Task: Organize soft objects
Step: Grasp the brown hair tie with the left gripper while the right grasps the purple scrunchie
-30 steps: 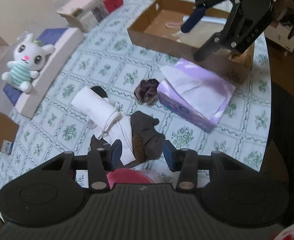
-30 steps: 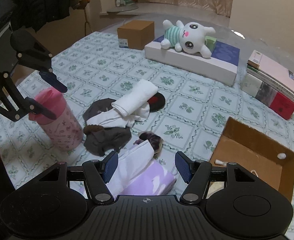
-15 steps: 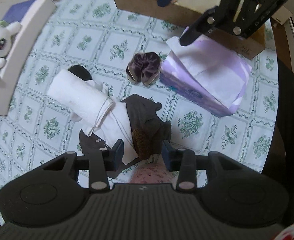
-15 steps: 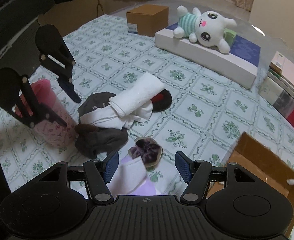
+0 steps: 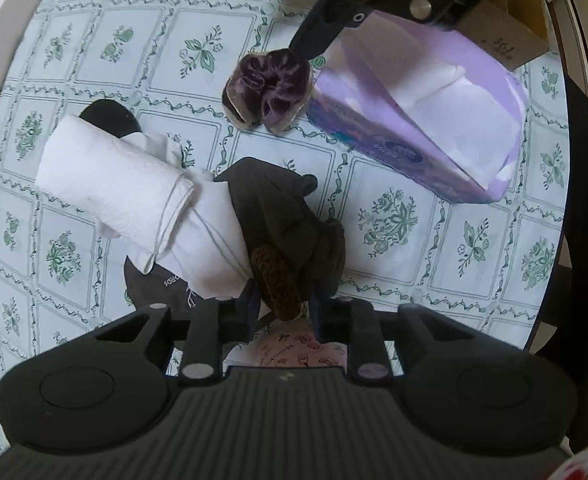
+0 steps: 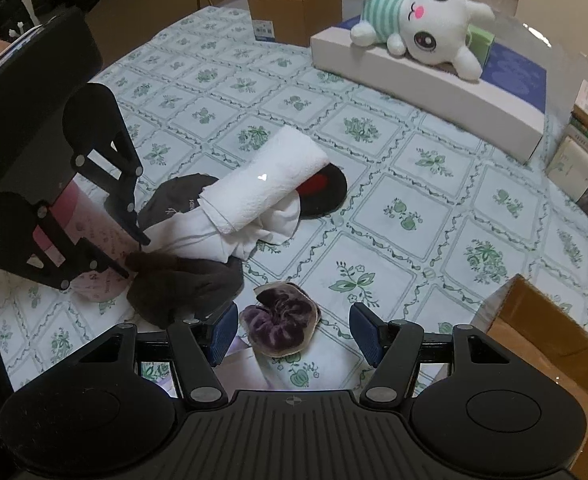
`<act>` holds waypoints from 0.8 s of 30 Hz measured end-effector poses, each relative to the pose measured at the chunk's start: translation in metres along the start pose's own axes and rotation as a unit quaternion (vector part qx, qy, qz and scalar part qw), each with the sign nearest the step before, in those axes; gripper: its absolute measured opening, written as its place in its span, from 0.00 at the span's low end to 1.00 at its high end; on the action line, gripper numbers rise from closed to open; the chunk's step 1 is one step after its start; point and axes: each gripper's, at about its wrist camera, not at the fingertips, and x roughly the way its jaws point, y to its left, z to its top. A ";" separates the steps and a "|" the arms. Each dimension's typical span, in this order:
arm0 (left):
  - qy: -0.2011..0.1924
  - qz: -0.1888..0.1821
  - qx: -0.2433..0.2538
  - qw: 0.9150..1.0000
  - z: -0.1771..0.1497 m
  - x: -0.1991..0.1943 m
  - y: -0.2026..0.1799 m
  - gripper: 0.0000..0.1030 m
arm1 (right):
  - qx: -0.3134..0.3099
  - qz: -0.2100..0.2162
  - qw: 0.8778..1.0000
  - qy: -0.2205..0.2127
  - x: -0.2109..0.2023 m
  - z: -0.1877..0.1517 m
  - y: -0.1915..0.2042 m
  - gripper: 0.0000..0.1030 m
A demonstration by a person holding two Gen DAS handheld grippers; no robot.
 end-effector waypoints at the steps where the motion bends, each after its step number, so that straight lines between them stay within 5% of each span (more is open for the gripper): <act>1: 0.002 -0.002 -0.001 1.000 0.001 0.002 0.001 0.18 | 0.001 0.002 1.000 0.002 0.002 0.000 -0.001 0.61; 13: -0.003 -0.017 -0.016 1.000 -0.003 0.009 0.011 0.10 | 0.016 0.014 1.000 0.020 0.021 0.005 -0.008 0.61; 24: -0.112 -0.017 -0.074 0.991 -0.019 -0.050 0.039 0.10 | 0.052 0.024 0.997 0.053 0.041 0.014 -0.018 0.60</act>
